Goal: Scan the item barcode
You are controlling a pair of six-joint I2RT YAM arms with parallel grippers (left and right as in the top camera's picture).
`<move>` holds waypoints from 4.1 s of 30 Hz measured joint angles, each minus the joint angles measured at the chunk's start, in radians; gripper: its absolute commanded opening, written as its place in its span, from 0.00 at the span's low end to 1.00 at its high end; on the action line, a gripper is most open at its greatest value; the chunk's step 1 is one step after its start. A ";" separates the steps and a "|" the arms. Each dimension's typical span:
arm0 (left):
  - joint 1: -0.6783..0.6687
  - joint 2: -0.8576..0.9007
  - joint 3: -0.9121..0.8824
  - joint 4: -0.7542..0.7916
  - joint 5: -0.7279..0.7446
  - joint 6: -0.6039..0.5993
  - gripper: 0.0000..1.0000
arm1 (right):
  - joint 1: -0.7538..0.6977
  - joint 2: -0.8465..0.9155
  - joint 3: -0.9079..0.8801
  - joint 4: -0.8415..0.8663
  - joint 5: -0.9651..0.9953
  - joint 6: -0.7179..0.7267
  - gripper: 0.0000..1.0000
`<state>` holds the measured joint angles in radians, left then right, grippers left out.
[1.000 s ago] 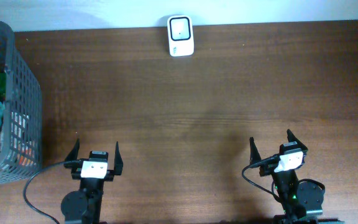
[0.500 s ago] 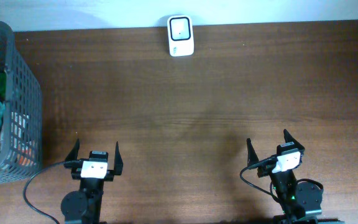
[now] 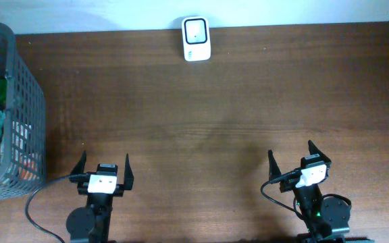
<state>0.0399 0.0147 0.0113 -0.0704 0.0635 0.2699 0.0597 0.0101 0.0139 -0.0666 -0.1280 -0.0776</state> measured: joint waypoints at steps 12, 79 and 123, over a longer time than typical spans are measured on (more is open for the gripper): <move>0.000 0.000 0.000 0.000 0.000 0.000 0.99 | 0.000 0.000 0.000 0.000 0.000 0.000 0.98; 0.002 1.462 1.758 -1.102 0.402 0.000 0.99 | 0.000 0.000 0.000 0.001 0.000 0.000 0.98; 0.621 1.759 1.383 -0.431 -0.379 -0.205 0.86 | 0.000 0.000 0.000 0.002 0.000 -0.001 0.98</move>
<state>0.6605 1.7741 1.3941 -0.5014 -0.3153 0.0650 0.0597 0.0101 0.0135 -0.0650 -0.1280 -0.0784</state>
